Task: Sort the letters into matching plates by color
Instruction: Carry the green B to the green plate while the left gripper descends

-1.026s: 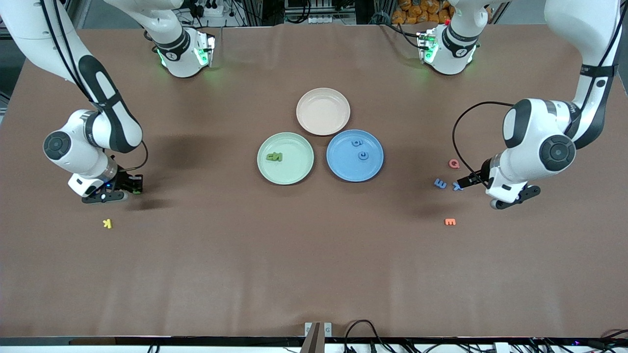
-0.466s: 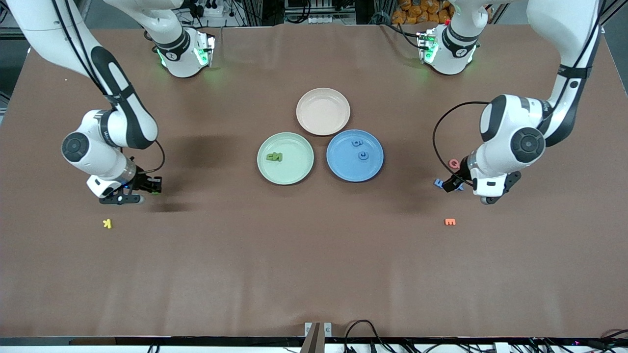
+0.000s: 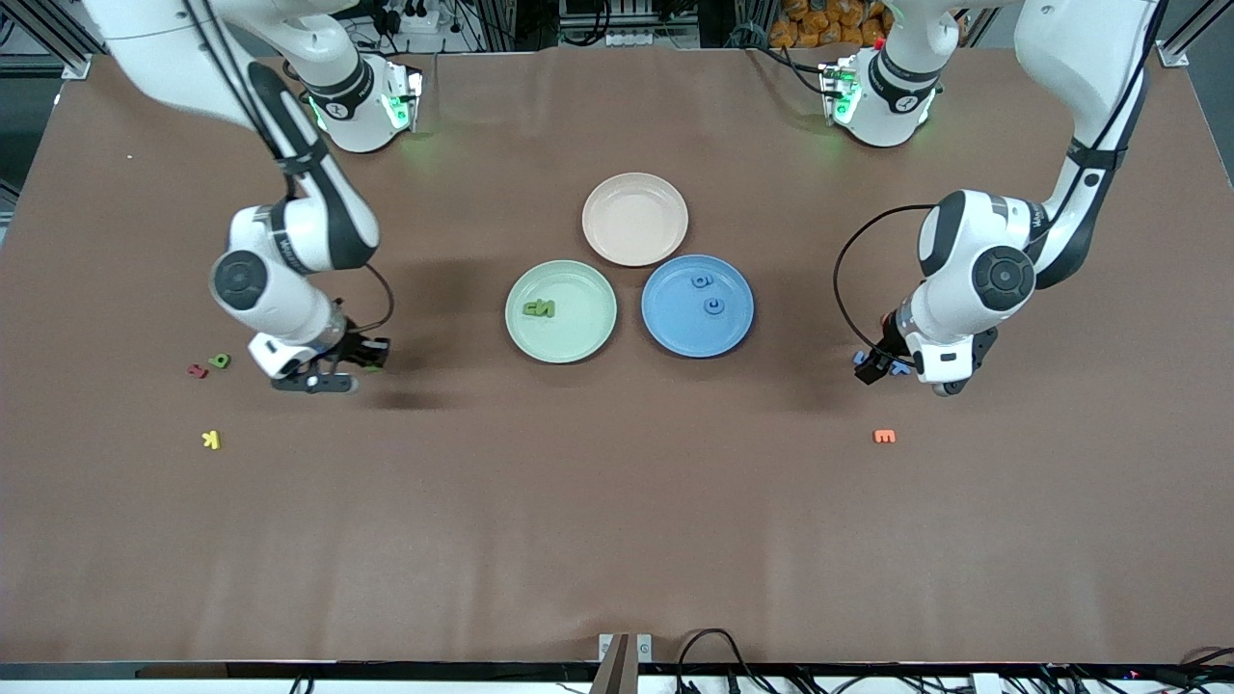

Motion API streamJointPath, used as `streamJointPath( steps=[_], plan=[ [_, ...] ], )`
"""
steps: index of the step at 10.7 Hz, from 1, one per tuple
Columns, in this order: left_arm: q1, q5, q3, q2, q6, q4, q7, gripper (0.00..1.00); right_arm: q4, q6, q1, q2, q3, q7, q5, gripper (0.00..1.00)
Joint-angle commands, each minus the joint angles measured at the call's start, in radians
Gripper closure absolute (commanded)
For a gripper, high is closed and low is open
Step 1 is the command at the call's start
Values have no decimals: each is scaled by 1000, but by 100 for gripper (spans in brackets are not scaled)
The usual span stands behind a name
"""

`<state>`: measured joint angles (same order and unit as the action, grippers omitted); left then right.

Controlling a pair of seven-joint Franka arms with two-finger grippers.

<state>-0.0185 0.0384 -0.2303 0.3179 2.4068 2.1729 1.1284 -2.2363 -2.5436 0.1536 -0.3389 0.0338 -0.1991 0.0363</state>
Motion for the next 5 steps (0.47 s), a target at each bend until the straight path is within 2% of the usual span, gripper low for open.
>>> streamJointPath(
  steps=[1,5],
  plan=[
    [25,-17,17,27,54,18,34,2,-11,37,134,37,-3,-187,2,90],
    [34,9,37,47,190,82,34,10,9,78,312,34,0,-391,13,90]
  ],
)
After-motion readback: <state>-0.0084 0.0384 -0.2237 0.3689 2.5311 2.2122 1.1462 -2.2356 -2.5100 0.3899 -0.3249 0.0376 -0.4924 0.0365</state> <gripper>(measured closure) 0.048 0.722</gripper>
